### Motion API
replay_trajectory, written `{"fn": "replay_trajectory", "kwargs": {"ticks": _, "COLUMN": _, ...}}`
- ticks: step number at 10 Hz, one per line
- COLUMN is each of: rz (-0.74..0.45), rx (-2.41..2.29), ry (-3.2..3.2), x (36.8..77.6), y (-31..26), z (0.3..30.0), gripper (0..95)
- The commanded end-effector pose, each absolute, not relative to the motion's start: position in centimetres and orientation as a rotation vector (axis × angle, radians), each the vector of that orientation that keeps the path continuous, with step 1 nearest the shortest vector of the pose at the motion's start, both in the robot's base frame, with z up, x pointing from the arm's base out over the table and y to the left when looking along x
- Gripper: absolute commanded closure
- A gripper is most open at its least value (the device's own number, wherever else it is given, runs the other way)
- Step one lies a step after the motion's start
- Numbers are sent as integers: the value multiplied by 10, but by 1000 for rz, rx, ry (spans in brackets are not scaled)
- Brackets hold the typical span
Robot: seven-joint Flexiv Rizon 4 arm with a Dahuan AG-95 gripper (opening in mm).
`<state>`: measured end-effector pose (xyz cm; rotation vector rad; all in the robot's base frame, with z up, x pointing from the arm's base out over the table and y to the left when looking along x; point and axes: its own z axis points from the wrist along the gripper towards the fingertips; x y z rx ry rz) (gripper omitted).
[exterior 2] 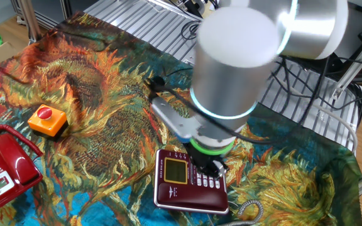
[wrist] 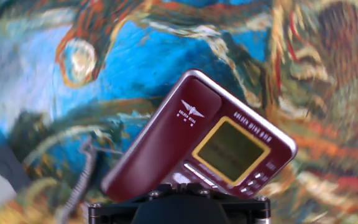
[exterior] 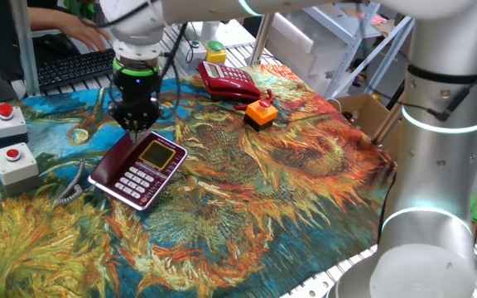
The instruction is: Place the handset of the telephone on the corresponding phone cradle
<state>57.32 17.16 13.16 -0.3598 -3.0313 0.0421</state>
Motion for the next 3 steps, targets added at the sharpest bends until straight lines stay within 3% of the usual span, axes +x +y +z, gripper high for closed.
{"fn": "replay_trajectory", "kwargs": {"ticks": 1, "rz": 131, "rx": 6, "ry": -3065, "x": 557, "y": 150, "z": 137, "gripper": 950}}
{"fn": "replay_trajectory", "kwargs": {"ticks": 3, "rz": 156, "rx": 10, "ry": -3063, "x": 552, "y": 147, "z": 137, "gripper": 950}}
